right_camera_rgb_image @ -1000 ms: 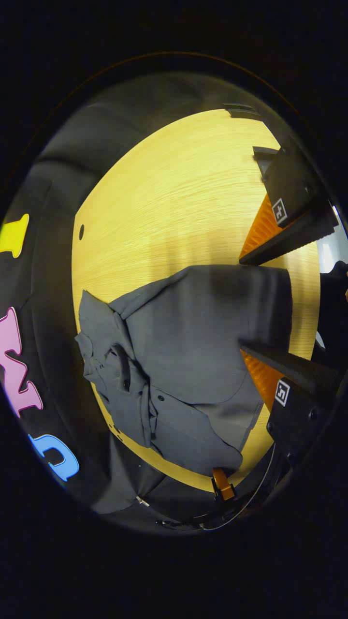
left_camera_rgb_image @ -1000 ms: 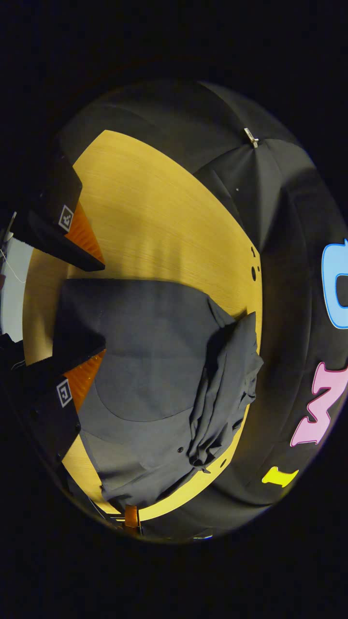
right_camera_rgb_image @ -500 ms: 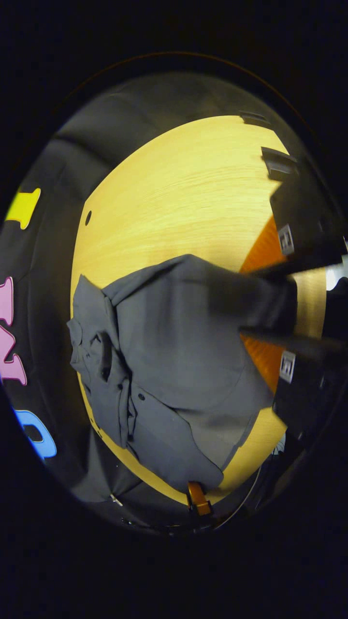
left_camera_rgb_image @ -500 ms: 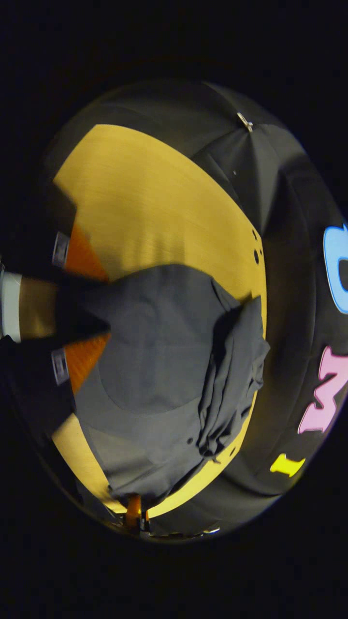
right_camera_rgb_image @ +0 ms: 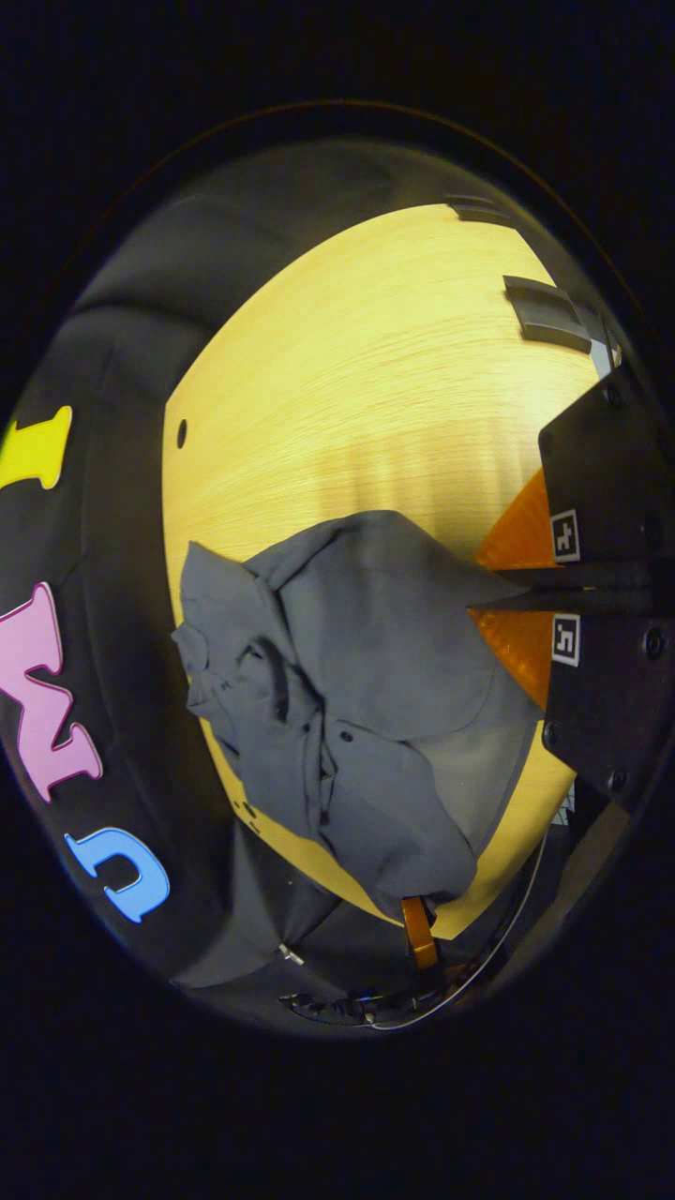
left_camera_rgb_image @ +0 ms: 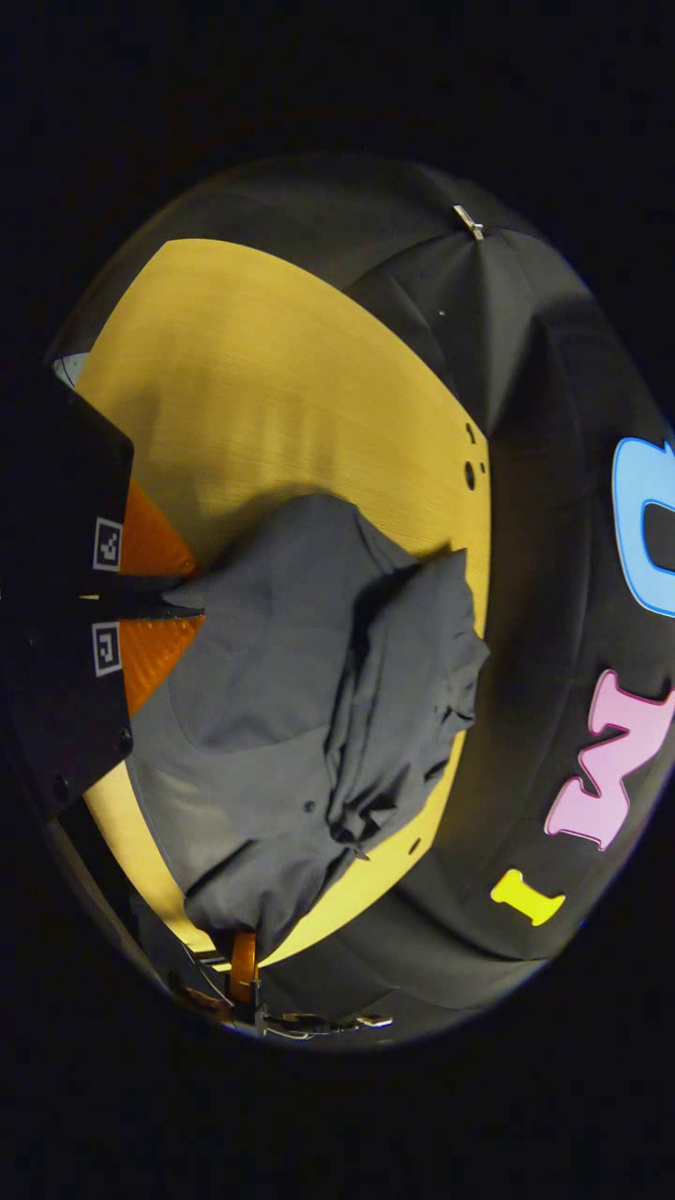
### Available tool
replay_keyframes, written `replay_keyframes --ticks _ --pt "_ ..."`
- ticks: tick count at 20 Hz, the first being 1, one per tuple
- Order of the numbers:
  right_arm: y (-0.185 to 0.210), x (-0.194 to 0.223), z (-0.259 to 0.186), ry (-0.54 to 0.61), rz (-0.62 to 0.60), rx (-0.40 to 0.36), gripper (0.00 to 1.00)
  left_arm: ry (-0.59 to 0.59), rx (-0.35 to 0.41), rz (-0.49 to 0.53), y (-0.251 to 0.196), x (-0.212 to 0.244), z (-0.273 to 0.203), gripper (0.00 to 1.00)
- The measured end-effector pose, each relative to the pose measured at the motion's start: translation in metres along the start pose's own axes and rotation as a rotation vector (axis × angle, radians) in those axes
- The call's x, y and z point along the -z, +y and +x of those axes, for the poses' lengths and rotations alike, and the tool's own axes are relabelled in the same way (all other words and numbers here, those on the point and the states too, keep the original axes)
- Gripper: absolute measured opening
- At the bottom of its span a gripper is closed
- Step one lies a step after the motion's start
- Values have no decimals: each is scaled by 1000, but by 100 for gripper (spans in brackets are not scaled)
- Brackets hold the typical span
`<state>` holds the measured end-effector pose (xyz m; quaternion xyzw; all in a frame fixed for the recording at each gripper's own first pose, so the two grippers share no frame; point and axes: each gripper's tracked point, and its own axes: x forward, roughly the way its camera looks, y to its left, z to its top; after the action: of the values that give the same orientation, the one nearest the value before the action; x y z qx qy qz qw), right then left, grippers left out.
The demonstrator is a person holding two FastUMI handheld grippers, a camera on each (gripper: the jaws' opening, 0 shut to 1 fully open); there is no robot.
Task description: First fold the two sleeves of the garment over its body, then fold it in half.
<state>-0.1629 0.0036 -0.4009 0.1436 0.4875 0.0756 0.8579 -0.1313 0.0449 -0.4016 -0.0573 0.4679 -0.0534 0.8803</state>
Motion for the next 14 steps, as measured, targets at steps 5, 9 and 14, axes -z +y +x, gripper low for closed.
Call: replay_keyframes --ticks 5,9,14 --pt "2 -56 -18 -107 25 6 5 -98 28 -12 -6 -54 -18 6" --pt "11 -108 -29 -195 13 -4 5 -199 46 -79 1 -111 -25 6" --pt "17 -180 -30 -310 -8 -10 5 -286 58 -64 7 -168 -23 5"
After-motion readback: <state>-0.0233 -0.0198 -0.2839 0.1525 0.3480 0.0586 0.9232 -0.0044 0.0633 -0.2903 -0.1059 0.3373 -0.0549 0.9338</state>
